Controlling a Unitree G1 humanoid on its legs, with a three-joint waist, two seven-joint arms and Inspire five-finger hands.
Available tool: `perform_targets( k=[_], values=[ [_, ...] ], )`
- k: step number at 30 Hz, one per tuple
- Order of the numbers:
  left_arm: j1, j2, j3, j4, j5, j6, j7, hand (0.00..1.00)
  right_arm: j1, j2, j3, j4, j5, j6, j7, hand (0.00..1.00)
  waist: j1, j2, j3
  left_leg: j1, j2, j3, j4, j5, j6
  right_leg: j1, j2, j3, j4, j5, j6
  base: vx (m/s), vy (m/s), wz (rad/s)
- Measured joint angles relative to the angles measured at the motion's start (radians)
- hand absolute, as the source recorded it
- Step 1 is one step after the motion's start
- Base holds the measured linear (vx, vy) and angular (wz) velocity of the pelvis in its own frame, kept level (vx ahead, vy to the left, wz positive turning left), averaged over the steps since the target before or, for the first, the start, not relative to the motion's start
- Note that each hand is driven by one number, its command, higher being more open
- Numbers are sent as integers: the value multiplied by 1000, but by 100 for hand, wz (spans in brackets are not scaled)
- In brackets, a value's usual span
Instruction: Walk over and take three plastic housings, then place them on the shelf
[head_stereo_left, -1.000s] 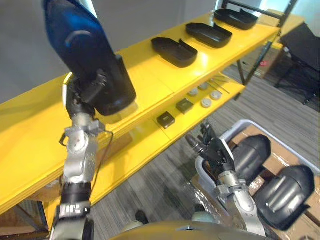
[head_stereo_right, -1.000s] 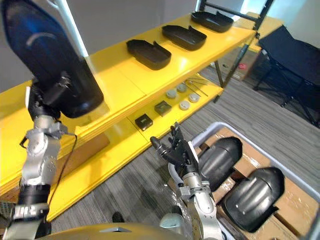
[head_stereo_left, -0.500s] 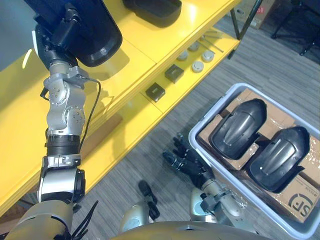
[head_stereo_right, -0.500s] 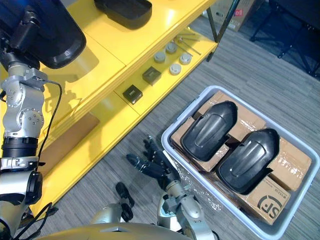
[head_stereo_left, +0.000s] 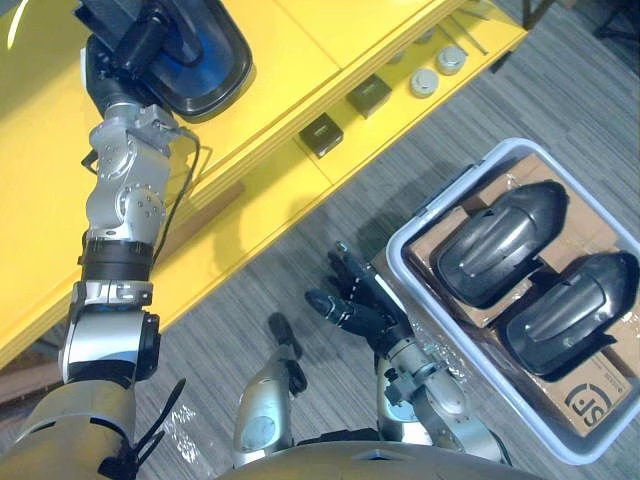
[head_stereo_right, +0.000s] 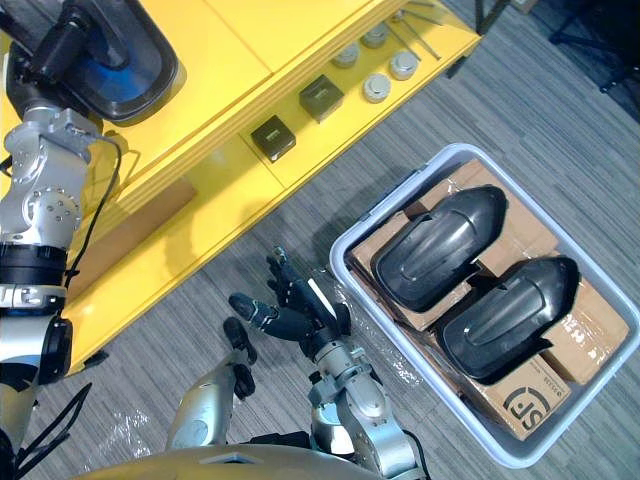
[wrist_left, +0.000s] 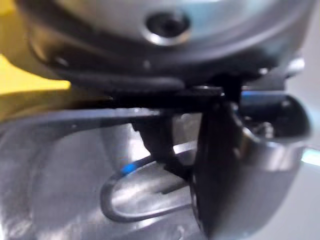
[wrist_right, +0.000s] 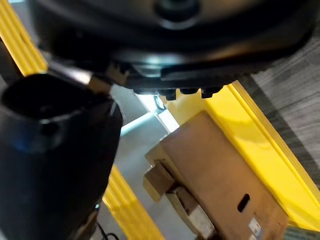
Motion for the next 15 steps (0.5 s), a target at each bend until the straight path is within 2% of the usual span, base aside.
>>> perform_targets(
  k=[2,3,7,15],
  values=[
    [-20,7,-17,10,3,4,-5,0,-1,-5,23,1,0,1,-18,100,18,-1,1,-12,-1,-14,4,3,-1,-13,-4,-11,26,-14,-1,-17,-25,21],
    [-26,33,-24,15,3,22,-7,100,-7,-5,37,2,0,1,-34,100,18,-5,6,-17,-1,-26,3,9,-2,-16,-6,-23,37,-20,-3,-3,-15,21],
    [-56,49,-38,54,8,44,-9,100,-24,-6,41,6,0,1,-72,100,32,-8,8,-26,-1,-42,1,16,-3,-17,-6,-37,44,-22,-3,4,-10,14],
    [-100,86,-91,142,162,62,-8,100,-39,-7,63,18,0,1,-98,100,37,-9,8,-25,-1,-45,-1,17,-4,-13,-6,-42,42,-22,-3,17,0,1]
  ],
)
